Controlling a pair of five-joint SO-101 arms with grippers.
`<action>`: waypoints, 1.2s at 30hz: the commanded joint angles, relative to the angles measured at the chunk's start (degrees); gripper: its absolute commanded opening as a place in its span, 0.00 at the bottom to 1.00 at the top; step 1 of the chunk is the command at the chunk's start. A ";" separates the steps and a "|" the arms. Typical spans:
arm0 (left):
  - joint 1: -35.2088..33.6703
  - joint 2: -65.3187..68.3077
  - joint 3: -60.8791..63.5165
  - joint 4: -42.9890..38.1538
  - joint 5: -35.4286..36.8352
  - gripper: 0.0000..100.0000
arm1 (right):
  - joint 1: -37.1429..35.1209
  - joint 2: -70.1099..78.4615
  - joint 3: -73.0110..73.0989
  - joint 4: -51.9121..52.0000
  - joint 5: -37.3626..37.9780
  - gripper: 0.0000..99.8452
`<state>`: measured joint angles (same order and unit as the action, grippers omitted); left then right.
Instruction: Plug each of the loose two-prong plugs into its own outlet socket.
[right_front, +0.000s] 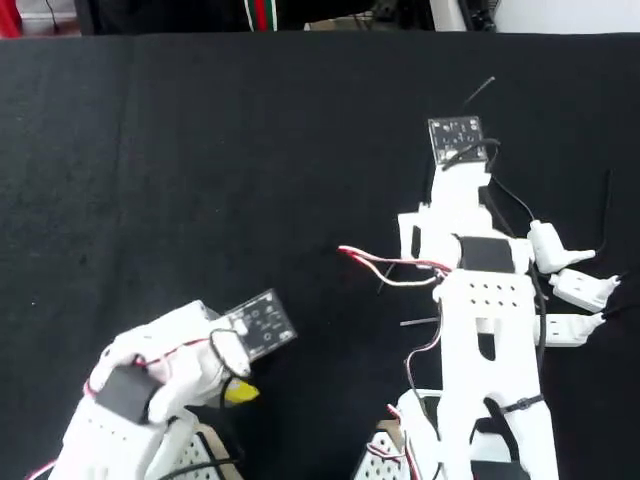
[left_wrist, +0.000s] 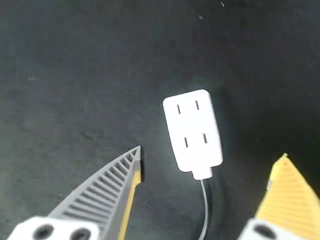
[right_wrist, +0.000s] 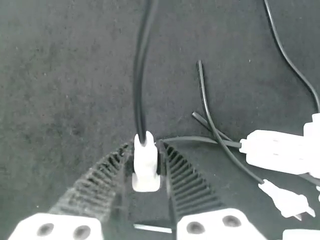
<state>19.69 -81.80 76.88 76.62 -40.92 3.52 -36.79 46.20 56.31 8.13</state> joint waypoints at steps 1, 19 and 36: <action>0.57 11.78 -3.30 -6.07 0.35 0.40 | 0.53 -0.04 -3.21 1.23 -0.53 0.01; 0.66 39.21 -10.42 -21.45 3.69 0.06 | 0.35 -0.04 -3.21 1.41 -0.44 0.01; -7.08 50.46 -14.55 -45.01 13.89 0.06 | -3.08 -0.04 -2.95 1.49 -0.44 0.01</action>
<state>15.65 -36.18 66.77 35.82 -27.65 2.20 -36.79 46.02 57.54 7.96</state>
